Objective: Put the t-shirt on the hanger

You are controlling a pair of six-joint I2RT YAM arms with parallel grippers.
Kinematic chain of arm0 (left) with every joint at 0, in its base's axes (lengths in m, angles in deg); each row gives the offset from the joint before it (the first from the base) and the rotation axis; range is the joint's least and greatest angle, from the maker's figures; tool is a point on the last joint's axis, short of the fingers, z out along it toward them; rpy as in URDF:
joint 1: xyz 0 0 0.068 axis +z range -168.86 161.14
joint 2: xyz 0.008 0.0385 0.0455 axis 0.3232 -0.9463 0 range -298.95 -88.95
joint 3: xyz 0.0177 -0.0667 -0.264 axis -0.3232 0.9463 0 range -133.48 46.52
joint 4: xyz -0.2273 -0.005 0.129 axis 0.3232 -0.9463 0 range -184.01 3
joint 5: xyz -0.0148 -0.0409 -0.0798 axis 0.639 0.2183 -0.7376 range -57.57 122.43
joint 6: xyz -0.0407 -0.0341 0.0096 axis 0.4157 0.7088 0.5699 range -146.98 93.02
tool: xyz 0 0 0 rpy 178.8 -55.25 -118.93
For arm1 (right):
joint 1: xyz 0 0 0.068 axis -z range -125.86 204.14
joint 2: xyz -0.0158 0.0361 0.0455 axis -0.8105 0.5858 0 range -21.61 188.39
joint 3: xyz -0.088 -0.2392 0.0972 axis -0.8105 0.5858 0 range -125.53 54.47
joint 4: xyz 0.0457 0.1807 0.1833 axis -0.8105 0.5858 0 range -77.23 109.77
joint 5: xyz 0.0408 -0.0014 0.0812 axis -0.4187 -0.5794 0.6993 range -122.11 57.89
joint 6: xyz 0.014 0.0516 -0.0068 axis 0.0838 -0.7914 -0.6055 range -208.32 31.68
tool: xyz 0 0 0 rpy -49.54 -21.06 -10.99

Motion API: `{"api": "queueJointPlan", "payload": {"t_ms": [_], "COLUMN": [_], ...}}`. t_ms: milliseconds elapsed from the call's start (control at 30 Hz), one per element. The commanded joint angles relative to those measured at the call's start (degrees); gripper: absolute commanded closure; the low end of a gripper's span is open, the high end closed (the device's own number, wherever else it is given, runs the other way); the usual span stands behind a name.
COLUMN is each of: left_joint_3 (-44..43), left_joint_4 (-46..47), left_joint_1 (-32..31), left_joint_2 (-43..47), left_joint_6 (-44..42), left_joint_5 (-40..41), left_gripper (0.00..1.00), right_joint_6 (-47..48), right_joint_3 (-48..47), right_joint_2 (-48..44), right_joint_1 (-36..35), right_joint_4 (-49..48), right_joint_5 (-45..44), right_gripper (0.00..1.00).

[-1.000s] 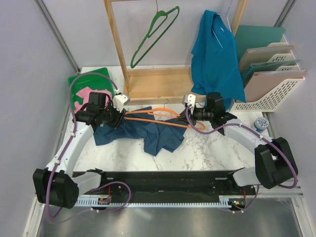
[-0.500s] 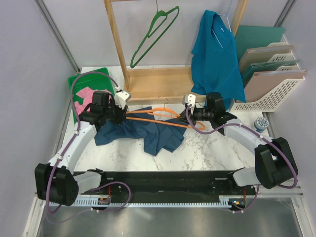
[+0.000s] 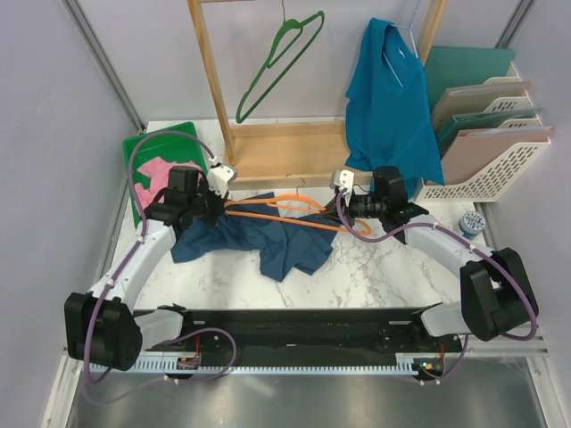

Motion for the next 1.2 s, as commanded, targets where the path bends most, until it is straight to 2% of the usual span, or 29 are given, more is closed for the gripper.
{"api": "queueJointPlan", "payload": {"t_ms": [0,333,367,400,433,500,600,1067,1100,1167], "left_joint_3": [0.68,-0.63,-0.37,-0.28,-0.2,0.16,0.51,1.12,1.3,1.91], "left_joint_4": [2.37,-4.13,-4.31,-4.66,-4.57,-4.31,-2.83,4.92,5.09,6.14], "left_joint_1": [-0.45,-0.45,-0.53,-0.45,-0.45,-0.45,-0.62,-1.15,-1.15,-1.41], "left_joint_2": [1.75,6.68,6.51,6.42,6.24,5.8,4.49,-0.87,-0.79,-0.35], "left_joint_6": [1.05,-0.89,-0.89,-1.06,-0.8,-0.8,-0.1,1.57,1.83,1.84], "left_joint_5": [0.04,1.26,1.8,2.06,2.67,2.51,3.64,5.76,5.76,5.32], "left_gripper": [0.98,0.98,0.96,0.78,0.68,0.56,0.5,0.5,0.53,0.68], "right_joint_6": [-0.06,1.26,1.18,0.74,0.48,0.3,0.3,0.21,0.3,0.3], "right_joint_3": [-1.22,-1.39,-1.48,-1.48,-1.39,-1.48,-1.57,-2.01,-2.01,-2.18], "right_joint_2": [-1.04,-0.6,-0.51,-0.51,-0.51,-0.51,-0.34,0.1,0.1,0.19], "right_joint_1": [0.05,0.05,0.05,0.05,0.05,0.05,0.14,0.14,0.23,0.14], "right_joint_4": [-1.76,-0.09,-0.18,-0.27,-0.62,-0.71,-0.79,-0.97,-0.97,-0.88], "right_joint_5": [2.79,1.12,1.21,1.21,1.21,1.21,1.47,2.53,2.88,2.79], "right_gripper": [1.0,1.0,1.0,1.0,1.0,1.0,1.0,1.0,1.0,1.0]}}
